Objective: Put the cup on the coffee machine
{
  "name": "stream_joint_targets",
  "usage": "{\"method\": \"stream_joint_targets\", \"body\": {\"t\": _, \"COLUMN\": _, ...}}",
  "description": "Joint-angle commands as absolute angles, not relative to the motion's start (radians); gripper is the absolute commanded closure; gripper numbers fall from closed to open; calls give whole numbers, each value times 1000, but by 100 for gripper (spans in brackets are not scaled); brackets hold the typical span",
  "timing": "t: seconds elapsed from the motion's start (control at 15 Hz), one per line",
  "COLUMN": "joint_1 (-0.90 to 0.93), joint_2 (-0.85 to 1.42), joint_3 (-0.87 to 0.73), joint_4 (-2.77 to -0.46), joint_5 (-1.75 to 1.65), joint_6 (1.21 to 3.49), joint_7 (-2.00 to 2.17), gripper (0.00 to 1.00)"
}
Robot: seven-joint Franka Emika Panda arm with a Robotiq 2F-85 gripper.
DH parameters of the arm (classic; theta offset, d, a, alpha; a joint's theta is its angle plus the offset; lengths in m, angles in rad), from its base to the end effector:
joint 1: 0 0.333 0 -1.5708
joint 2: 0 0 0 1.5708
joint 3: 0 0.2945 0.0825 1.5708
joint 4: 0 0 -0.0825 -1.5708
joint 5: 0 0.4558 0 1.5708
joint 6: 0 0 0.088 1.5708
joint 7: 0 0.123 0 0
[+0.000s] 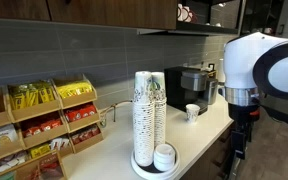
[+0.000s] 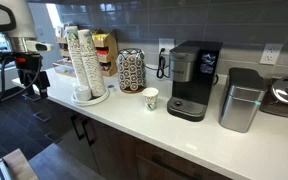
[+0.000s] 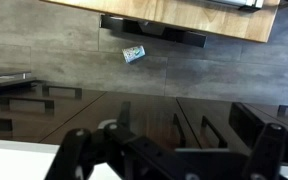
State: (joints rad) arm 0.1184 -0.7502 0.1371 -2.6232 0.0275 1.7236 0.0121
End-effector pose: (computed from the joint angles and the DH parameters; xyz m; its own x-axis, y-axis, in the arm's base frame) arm 0.3769 0.0944 0.4107 0.9710 0.1848 -0.1517 0.1969 -0.9780 0.0689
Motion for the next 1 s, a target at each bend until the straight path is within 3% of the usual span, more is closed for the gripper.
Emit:
{"method": "stream_joint_targets", "body": {"t": 0.0, "joint_1": 125, "joint_2": -749, "joint_3": 132, "joint_4": -2622, "joint_5": 24, "joint_6": 1722, "joint_7": 16, "gripper": 0}}
{"method": "stream_joint_targets", "body": {"t": 0.67, "joint_1": 104, "joint_2": -722, "joint_3": 123, "joint_4": -2623, "joint_5": 16, "joint_6": 1727, "joint_7": 28, "gripper": 0}}
{"method": "stream_joint_targets", "body": {"t": 0.93, "joint_1": 32, "joint_2": -667, "joint_3": 43, "joint_4": -2673, "joint_5": -41, "joint_6": 1909, "joint_7": -18, "gripper": 0}}
